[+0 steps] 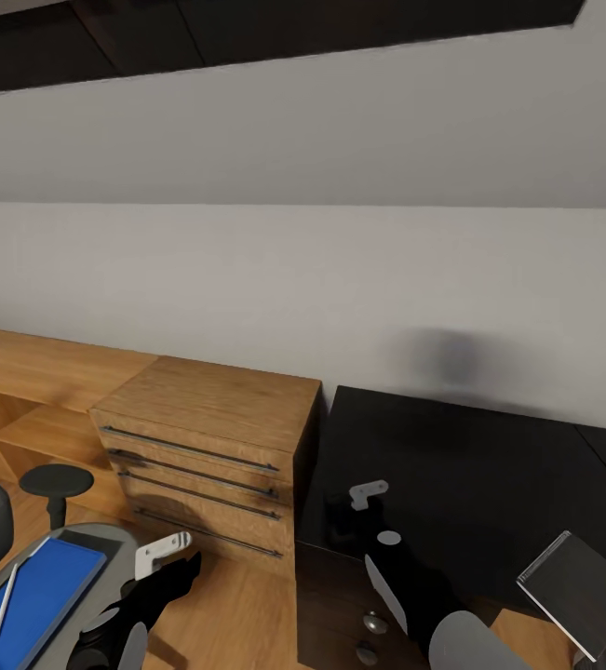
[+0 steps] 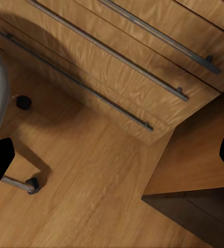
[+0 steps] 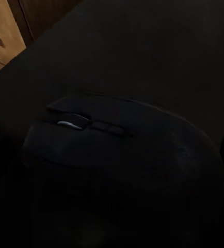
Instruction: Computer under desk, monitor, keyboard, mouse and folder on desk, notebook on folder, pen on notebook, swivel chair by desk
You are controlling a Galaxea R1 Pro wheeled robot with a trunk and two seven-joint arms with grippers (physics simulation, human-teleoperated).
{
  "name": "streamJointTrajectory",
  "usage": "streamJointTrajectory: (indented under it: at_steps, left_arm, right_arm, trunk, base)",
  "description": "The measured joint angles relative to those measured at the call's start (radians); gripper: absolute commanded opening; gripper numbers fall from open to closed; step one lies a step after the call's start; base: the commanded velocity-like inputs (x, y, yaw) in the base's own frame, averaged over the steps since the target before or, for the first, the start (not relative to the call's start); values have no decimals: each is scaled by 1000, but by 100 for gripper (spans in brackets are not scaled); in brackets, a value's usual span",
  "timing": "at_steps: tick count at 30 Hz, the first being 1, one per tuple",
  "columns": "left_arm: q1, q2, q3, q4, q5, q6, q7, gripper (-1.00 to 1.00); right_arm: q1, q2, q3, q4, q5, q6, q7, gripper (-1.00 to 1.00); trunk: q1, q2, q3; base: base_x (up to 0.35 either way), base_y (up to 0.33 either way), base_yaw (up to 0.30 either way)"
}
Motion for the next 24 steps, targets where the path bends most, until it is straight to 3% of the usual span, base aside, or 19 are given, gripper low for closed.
streamJointTrajectory:
  at_steps: [15,16,24]
  left_arm:
    - [0,0,0,0,0,0,0,100]
    - [0,0,0,0,1,0,0,100]
    - [0,0,0,0,1,0,-1,100]
  right_arm:
    - [0,0,0,1,0,0,0,100]
    - [0,0,0,1,0,0,0,-100]
    - [0,0,0,0,2,4,0,-100]
  trunk:
    - [0,0,0]
    - [0,0,0]
    - [0,0,0]
  base:
    - [22,0,0]
    - [0,0,0]
    - [0,0,0]
